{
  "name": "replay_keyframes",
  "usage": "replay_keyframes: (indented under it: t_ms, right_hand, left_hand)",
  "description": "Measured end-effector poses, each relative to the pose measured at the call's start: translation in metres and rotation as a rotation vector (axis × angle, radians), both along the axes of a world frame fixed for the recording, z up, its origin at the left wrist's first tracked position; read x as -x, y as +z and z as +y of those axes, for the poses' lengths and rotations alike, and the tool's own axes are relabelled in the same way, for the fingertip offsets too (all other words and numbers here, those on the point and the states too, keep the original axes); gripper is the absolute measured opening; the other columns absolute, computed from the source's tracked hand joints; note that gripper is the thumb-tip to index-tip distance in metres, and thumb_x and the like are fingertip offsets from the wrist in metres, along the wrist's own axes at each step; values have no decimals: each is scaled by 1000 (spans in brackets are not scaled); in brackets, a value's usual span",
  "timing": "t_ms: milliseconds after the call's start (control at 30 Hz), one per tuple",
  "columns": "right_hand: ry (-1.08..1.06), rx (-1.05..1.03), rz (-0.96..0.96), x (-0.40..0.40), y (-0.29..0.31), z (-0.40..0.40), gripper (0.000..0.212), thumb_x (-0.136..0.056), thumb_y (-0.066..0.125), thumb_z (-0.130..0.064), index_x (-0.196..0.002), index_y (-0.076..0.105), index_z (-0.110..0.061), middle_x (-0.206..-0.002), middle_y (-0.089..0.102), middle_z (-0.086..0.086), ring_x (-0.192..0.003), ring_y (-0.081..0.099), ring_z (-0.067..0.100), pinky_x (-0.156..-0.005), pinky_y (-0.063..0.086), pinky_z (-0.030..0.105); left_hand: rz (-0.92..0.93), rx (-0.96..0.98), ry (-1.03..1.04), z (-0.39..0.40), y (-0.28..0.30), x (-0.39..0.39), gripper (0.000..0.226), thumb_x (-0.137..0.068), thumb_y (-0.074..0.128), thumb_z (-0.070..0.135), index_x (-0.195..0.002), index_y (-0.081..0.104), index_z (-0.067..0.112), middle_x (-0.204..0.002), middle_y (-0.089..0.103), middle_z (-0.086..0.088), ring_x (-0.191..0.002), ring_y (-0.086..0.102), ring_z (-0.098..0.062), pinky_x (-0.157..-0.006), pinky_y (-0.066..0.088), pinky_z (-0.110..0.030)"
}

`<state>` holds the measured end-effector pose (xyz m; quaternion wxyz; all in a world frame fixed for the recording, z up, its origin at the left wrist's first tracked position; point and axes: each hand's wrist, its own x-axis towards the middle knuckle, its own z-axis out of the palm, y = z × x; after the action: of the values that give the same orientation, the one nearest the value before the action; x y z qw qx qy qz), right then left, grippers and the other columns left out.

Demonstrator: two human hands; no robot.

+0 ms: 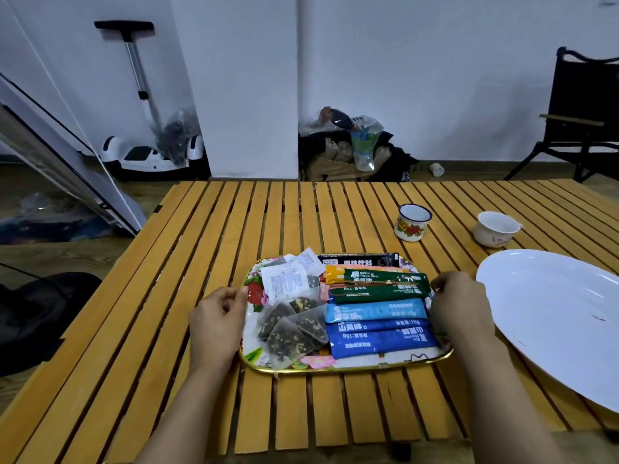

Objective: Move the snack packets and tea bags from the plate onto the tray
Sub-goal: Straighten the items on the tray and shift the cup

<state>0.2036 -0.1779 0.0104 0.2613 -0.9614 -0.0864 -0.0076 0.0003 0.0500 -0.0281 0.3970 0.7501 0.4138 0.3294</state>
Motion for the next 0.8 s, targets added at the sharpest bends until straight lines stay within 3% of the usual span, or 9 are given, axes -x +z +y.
replay_keyframes:
  t_ms: [133,233,367,467,600,700,800]
  right_hand:
    - [-53,47,-75,-3,10,8,24,-84,64,-12,-107,65,-9,-109,65,15,-100,61,30,-80,54,43]
    - [33,13,-118,-20,24,27,27,-83,59,-6,-109,65,-7,-113,62,17,-101,59,33,-77,50,39]
    - [98,40,-203,-55,44,63,30,-86,54,-5,-115,60,-4,-121,52,20,-104,56,37,-86,51,46]
    - [120,143,-225,-78,50,84,34,-90,56,-11,-123,53,-6,-130,42,20,-112,50,38,-93,47,49]
    - [155,198,-119,-107,45,89,56,-86,66,-27,-132,40,-11,-136,35,22,-119,45,41,-96,45,51]
    - [154,98,18,-126,40,89,71,-84,68,-28,-141,29,-13,-141,35,25,-124,45,42,-98,46,52]
    - [128,66,92,-137,35,89,65,-86,67,-25,-138,33,-6,-127,52,25,-112,56,38,-90,53,48]
  left_hand:
    - [-1,-6,-4,0,3,-1,25,-90,58,34,-86,70,13,-66,69,1,-65,66,-20,-59,55,-42]
    - [-5,17,7,0,4,-2,25,-90,58,34,-87,70,13,-67,69,1,-64,67,-19,-57,56,-42]
    - [13,9,25,0,2,-4,24,-92,54,27,-92,70,9,-73,69,-2,-67,65,-13,-50,47,-25]
    - [5,14,37,3,-1,-5,22,-92,53,25,-91,70,10,-74,69,-2,-72,66,-19,-59,53,-31]
    - [-1,33,37,5,-5,-5,23,-90,52,30,-86,69,16,-73,69,0,-79,65,-27,-69,56,-45]
    - [-9,25,44,5,-5,-4,23,-91,52,28,-88,69,14,-74,69,-1,-74,66,-24,-65,57,-44]
    - [-10,15,43,5,-5,-5,23,-92,51,24,-85,68,11,-72,68,-3,-69,66,-21,-56,53,-35]
